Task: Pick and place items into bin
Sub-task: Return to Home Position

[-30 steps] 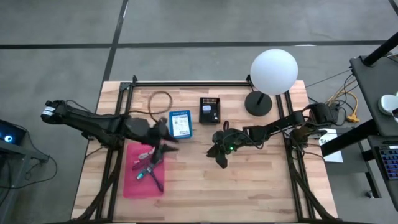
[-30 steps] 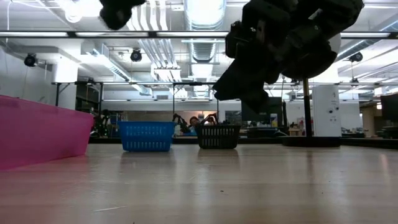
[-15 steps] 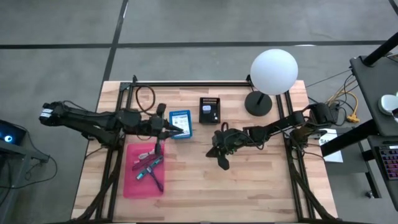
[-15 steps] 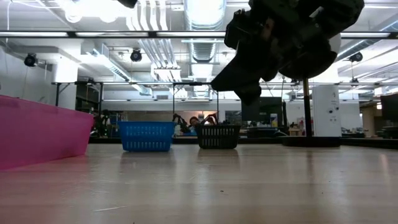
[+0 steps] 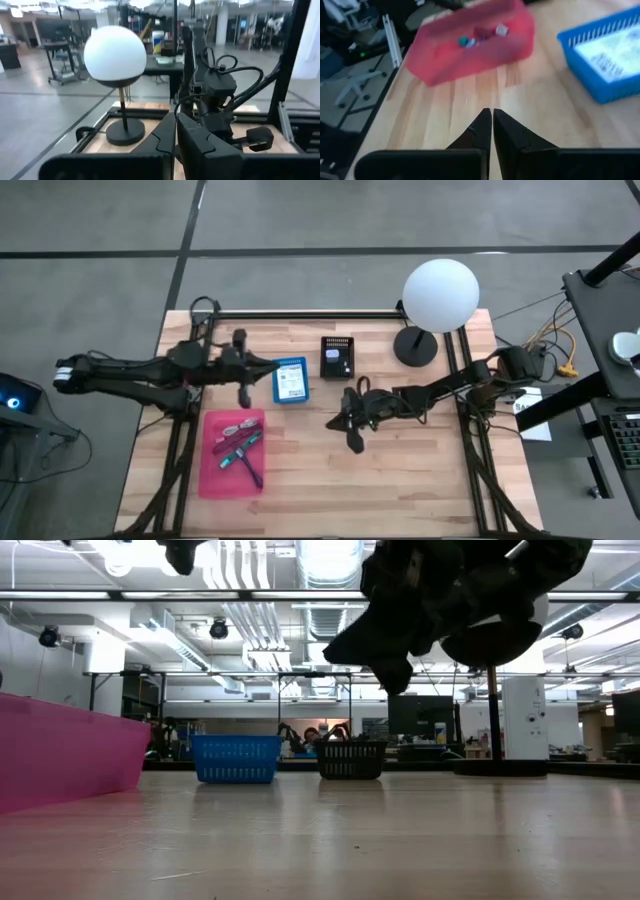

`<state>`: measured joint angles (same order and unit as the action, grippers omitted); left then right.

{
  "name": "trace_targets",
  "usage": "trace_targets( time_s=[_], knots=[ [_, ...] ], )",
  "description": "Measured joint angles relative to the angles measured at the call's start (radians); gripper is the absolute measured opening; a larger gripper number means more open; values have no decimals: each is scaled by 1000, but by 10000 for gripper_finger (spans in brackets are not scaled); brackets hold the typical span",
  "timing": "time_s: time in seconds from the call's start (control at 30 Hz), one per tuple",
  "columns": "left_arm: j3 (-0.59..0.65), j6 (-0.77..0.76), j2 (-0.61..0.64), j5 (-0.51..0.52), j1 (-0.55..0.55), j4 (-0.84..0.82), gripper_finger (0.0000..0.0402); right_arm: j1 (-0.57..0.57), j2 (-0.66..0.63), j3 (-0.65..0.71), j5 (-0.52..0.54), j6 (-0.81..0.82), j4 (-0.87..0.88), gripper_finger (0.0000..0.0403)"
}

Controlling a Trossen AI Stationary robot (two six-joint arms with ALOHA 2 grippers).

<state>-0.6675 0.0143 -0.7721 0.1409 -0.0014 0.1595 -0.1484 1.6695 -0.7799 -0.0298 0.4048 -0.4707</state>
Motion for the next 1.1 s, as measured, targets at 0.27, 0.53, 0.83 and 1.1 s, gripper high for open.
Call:
trace_targets(
  time_s=[0.27, 0.53, 0.83, 1.1],
  knots=[
    [285, 35, 267, -27, 0, 243, 0, -9, 0, -1, 112, -73, -180, 8],
    [465, 51, 475, -165, -1, 241, 0, 7, -3, -1, 110, -114, -199, 8],
    [563, -20, 745, -165, -1, 63, 0, -20, -72, 4, 109, -270, -187, 8],
    [547, -111, 725, -171, -1, 29, 0, -42, -225, 157, 108, -189, -184, 8]
  ],
)
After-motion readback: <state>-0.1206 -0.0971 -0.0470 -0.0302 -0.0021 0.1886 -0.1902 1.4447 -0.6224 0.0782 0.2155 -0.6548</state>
